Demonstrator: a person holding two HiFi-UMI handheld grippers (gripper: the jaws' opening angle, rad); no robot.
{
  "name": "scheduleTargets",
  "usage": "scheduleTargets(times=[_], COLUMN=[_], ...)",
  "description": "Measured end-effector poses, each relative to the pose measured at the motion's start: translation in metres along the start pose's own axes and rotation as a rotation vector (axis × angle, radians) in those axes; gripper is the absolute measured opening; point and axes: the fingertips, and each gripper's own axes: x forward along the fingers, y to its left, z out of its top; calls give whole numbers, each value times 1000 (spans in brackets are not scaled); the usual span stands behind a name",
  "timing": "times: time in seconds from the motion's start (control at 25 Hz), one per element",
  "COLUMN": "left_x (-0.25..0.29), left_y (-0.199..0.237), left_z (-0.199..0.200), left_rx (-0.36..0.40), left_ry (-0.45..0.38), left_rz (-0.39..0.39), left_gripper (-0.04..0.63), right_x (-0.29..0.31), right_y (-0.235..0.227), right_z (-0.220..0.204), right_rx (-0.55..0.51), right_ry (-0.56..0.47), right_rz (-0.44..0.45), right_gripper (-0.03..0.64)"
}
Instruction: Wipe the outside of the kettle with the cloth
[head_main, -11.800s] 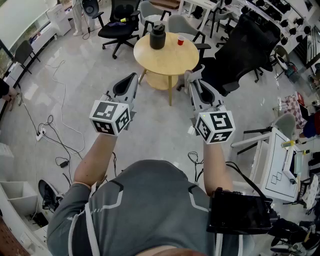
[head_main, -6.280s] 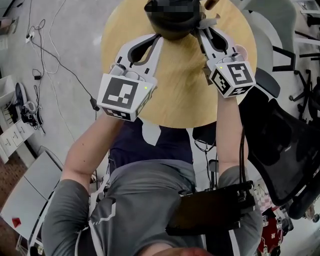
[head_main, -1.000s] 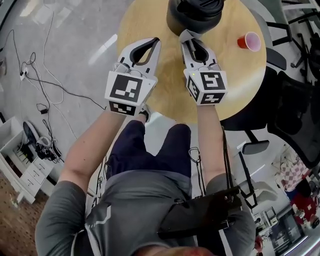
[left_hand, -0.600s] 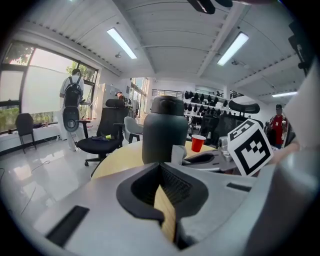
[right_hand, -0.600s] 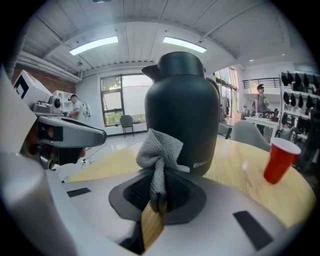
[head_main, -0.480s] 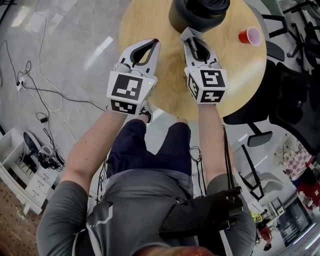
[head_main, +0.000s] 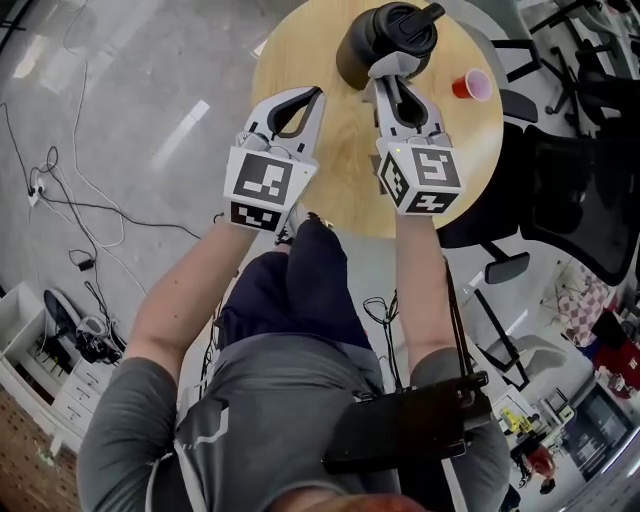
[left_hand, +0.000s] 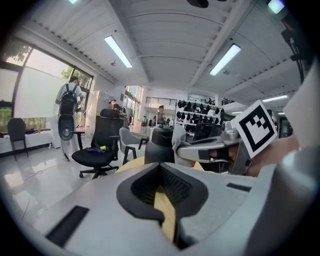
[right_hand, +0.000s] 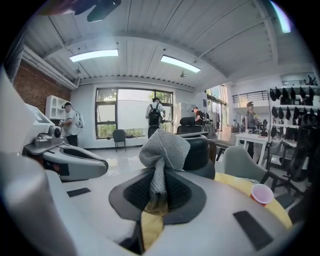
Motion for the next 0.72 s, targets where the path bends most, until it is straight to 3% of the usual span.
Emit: scheduleTargets(times=[0.2,0.48,0.72], left_x=[-6,-4,23], left_y=[14,37,57], left_z=[4,-12,-39], left_rx=[27,59,45], left_ry=[3,42,96], left_rz=[-6,-35,-88], left_gripper=[9,9,9], right_x=[13,37,64], right_y=[7,17,20], right_z=[-2,-53,-92], right_rx=[-2,49,65], right_ry=[-36,23,84], right_rz=[-17,-25,-48], right_gripper=[52,52,52])
